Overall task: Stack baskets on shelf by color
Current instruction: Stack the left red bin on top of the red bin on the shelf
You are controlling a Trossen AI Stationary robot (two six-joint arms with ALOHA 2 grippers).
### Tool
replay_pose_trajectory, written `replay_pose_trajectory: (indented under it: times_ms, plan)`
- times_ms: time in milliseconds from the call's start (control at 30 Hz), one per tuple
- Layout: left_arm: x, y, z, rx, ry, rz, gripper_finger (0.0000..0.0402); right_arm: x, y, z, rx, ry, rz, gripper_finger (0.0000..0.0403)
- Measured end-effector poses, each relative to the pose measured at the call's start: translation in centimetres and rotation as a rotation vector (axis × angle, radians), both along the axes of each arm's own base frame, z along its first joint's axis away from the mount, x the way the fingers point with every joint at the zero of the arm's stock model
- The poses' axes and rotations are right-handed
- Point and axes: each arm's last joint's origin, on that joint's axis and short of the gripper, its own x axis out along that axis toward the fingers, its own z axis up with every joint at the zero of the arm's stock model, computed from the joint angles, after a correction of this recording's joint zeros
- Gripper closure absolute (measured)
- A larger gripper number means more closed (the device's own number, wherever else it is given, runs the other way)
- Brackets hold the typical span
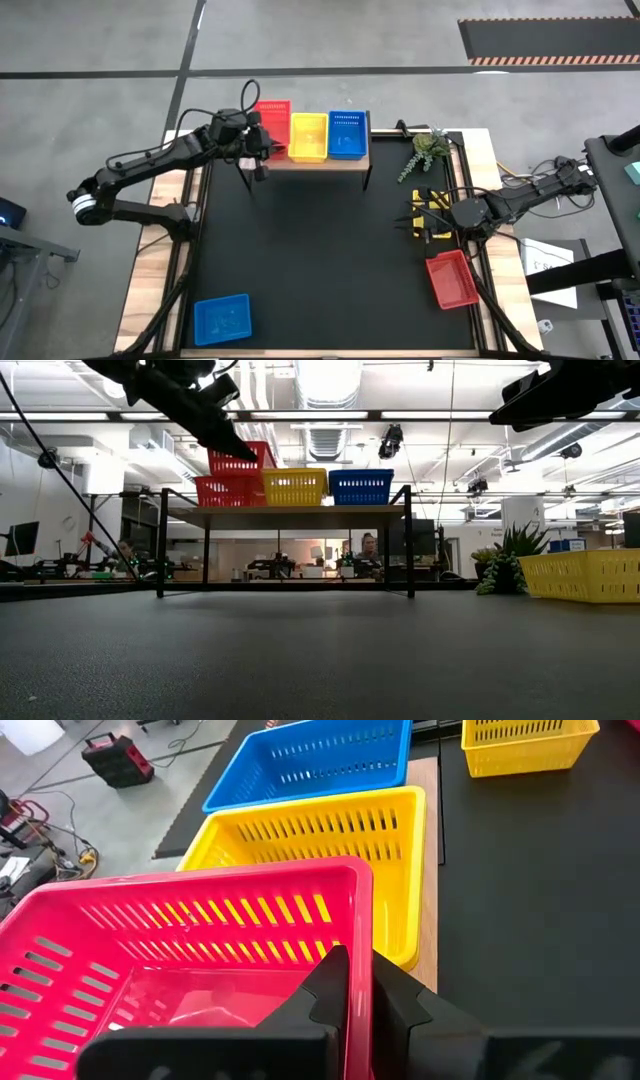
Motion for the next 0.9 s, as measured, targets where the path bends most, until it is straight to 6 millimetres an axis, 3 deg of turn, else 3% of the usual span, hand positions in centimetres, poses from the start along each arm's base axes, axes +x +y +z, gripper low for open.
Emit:
replay_pose_trajectory:
  times_ms: [900]
  plan:
    - [-0.59, 0.33, -0.07, 0.024, 0.061, 0.005, 0.0398, 0.00, 0.00, 0.00, 0.010, 0.000, -0.004, 0.0339]
